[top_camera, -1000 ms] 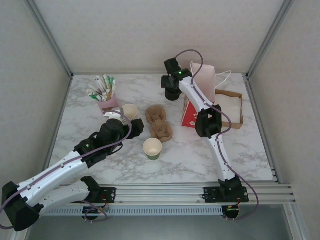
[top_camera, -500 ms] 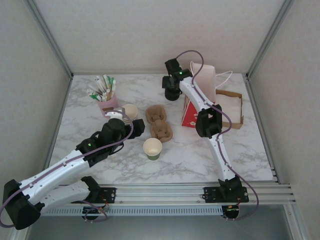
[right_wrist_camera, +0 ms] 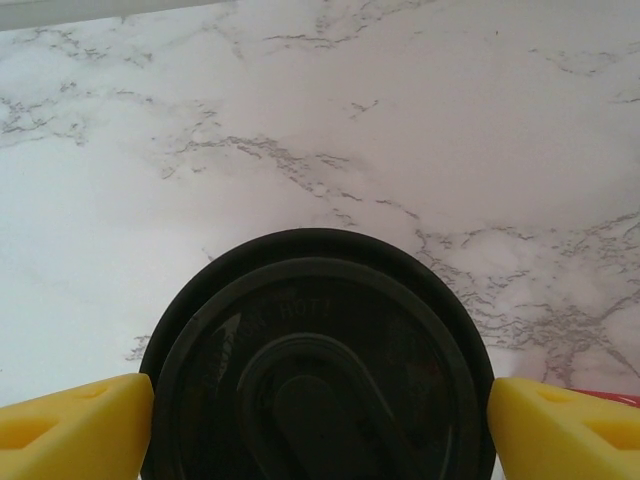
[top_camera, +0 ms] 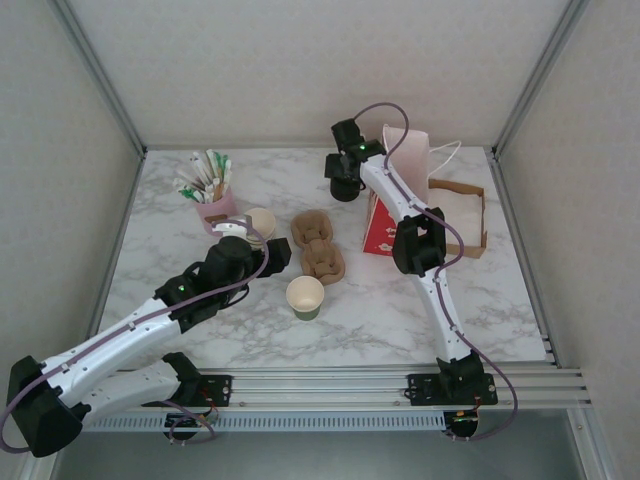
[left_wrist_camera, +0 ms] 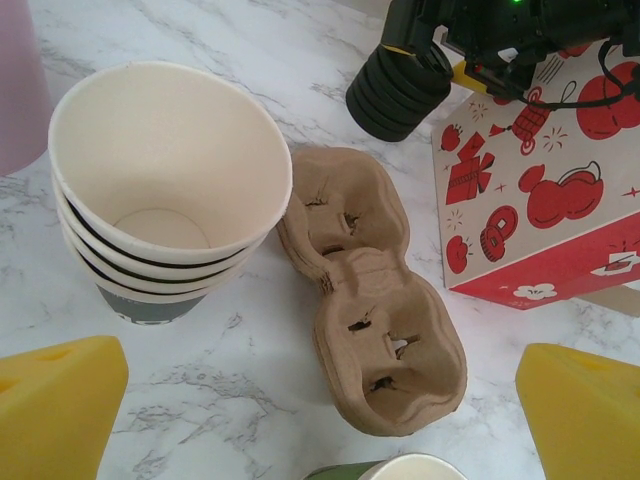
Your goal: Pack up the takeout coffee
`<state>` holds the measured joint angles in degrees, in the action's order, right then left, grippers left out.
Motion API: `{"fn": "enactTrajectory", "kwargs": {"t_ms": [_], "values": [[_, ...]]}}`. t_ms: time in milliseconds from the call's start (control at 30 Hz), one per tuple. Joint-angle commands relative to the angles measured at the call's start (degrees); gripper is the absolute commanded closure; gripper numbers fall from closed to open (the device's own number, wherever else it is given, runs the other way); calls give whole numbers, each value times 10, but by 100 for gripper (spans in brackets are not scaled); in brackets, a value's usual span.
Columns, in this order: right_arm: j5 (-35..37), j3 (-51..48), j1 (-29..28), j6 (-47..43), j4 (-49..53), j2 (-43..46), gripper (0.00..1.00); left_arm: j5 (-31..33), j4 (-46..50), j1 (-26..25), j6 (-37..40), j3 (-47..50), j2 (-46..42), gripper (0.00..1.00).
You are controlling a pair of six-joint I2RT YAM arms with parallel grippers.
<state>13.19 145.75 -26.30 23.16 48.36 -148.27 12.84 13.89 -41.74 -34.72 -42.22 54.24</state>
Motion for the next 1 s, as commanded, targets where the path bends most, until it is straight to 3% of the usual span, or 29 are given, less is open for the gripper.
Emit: {"fn": "enactTrajectory", "kwargs": {"t_ms": [0,967], "values": [[-12,-12,6,9,1,26,14,-8,-10,7,6,-15,3,0],[-18,-16,6,-6,-2,29,23,-12,-12,7,3,-14,7,0]]}}
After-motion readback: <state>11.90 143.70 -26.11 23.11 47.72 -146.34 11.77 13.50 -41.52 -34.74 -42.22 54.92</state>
